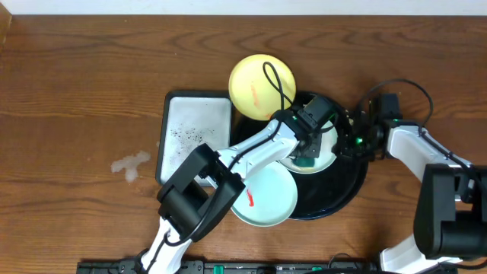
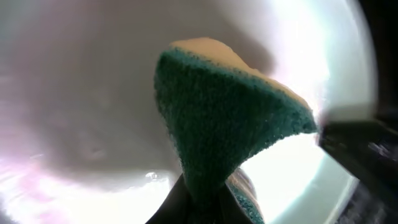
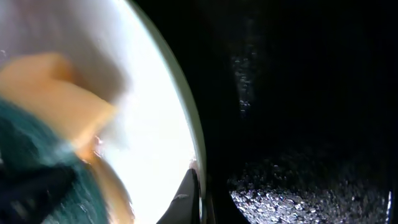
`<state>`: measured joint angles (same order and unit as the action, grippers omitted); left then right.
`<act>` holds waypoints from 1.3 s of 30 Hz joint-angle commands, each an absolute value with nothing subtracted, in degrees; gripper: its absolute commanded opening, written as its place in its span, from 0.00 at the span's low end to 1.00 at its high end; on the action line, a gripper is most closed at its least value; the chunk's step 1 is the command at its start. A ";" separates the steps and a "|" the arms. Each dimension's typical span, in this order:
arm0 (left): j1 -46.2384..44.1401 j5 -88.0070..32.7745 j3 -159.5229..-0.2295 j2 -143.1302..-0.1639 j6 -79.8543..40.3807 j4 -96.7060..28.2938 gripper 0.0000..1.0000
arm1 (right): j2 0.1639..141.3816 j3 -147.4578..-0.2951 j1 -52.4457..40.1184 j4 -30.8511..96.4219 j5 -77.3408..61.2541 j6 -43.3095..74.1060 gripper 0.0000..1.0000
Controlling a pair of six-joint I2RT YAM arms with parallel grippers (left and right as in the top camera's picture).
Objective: Clean dirty plates on tray and stack at the side
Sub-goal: 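Scrub the right pale green plate with the sponge while right gripper holds rim, then return the sponge to the soapy tray with the left gripper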
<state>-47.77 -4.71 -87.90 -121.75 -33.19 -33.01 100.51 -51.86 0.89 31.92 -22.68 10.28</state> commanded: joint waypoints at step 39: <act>-14.24 -3.22 -74.91 -99.02 -17.61 -51.72 0.13 | 100.40 -49.50 3.66 27.18 -22.76 5.91 0.01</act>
<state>-16.40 -3.66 -78.13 -98.65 -20.80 -52.53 99.37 -49.82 3.95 27.00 -23.03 4.27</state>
